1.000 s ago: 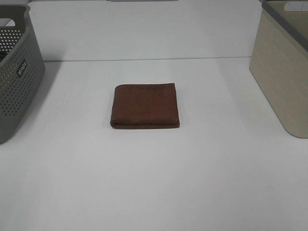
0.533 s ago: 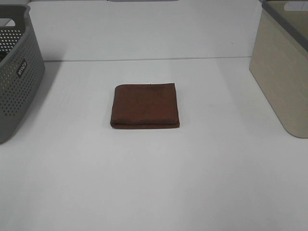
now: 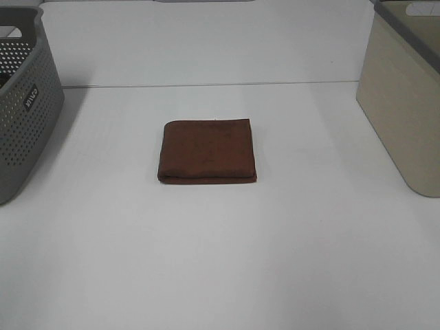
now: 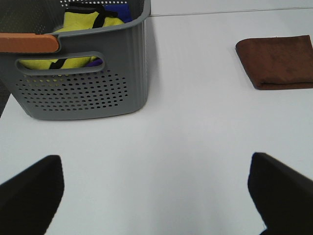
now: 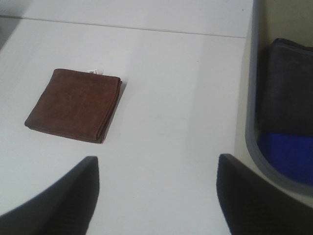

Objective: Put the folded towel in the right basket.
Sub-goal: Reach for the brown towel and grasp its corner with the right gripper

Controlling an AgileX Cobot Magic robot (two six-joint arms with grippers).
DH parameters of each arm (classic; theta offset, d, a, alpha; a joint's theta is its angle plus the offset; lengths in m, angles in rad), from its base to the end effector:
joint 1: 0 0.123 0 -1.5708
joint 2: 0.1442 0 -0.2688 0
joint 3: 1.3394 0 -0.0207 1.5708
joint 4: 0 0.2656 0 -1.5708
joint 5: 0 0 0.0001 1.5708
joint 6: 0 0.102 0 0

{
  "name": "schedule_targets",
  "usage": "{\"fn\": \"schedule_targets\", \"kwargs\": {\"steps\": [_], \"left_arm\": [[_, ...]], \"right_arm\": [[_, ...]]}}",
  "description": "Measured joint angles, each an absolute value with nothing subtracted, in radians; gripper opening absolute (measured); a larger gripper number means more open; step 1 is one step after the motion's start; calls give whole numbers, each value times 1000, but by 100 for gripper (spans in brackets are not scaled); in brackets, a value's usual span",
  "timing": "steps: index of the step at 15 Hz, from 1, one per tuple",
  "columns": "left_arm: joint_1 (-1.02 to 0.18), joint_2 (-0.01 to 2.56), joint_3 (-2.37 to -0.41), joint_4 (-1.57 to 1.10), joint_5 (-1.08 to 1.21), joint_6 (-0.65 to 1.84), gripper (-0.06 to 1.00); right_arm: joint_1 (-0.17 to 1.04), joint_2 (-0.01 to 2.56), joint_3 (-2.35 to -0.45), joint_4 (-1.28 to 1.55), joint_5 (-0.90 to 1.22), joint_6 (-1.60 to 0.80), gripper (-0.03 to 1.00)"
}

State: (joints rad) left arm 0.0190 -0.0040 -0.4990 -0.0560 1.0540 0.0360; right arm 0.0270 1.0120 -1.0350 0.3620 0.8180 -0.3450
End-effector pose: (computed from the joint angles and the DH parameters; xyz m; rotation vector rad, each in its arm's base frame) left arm 0.0342 -0.0043 0.2800 0.0197 2.0334 -0.0323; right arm 0.2295 0.0326 0.3572 -0.2725 2.2138 0.2579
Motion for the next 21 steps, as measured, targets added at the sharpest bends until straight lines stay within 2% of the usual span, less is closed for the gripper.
{"fn": "schedule_targets", "kwargs": {"steps": [4, 8, 17, 21], "left_arm": [[19, -4, -499, -56, 1054, 36, 97], [19, -4, -499, -56, 1054, 36, 97], [19, -4, -499, -56, 1054, 36, 97], [19, -4, -499, -56, 1054, 36, 97]], "right_arm": [[47, 1383, -1343, 455, 951, -401, 65], [170, 1717, -1584, 463, 1065, -375, 65], [199, 2316, -1885, 622, 1101, -279, 71], [199, 2457, -1920, 676, 1074, -300, 71]]}}
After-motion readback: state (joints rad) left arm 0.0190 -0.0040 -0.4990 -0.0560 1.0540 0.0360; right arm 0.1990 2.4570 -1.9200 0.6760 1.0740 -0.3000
